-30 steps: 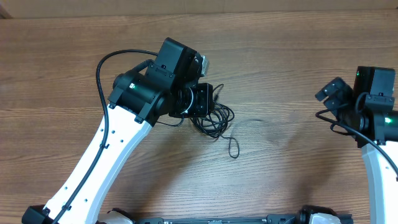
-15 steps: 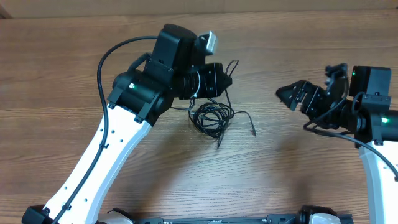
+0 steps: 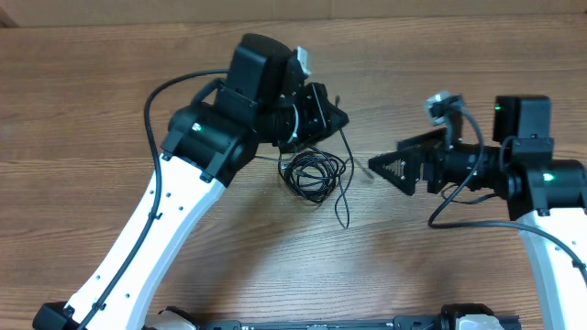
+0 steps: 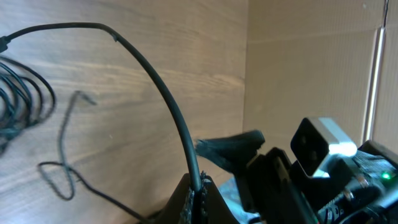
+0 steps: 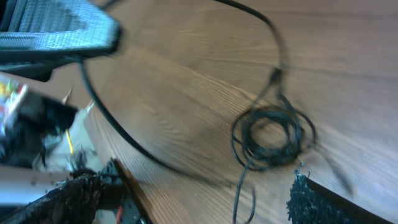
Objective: Untangle cables
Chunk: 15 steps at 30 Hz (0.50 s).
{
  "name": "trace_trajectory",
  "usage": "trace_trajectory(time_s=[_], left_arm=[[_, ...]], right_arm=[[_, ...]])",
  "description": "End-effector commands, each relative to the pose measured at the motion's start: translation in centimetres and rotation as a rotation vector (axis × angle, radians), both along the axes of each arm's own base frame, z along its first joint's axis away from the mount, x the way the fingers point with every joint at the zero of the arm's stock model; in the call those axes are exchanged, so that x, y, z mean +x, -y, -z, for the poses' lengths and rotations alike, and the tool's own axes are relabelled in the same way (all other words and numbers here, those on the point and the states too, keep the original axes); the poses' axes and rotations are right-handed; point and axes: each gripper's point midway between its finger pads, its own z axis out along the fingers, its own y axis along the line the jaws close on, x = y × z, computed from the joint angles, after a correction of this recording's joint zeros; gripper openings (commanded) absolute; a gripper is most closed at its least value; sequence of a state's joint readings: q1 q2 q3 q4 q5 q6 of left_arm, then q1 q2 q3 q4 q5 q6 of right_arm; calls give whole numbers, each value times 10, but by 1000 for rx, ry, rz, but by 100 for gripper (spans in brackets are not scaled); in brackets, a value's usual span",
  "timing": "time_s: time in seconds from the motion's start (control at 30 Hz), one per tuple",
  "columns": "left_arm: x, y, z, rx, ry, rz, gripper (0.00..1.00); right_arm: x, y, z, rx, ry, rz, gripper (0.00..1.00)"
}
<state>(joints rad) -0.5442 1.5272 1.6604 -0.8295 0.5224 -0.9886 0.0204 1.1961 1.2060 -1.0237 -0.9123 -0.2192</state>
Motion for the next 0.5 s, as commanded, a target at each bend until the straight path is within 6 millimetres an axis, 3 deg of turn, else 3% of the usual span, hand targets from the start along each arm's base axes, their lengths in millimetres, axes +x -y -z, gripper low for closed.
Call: trace_trajectory(time_s=[0.0,0.27,0.47], left_arm=[[-5,3,-10,-37,-26,-15,4],[-9,7,-14,-82,-76,-15,4],[-7,8,-18,-109,-101,-42,4]], right_arm=[[-6,-19,-18,-10,163,-136,97],[-6,-37,-18,-53,235,-188,100],[-8,-44,-12,-101,243,-198,82]])
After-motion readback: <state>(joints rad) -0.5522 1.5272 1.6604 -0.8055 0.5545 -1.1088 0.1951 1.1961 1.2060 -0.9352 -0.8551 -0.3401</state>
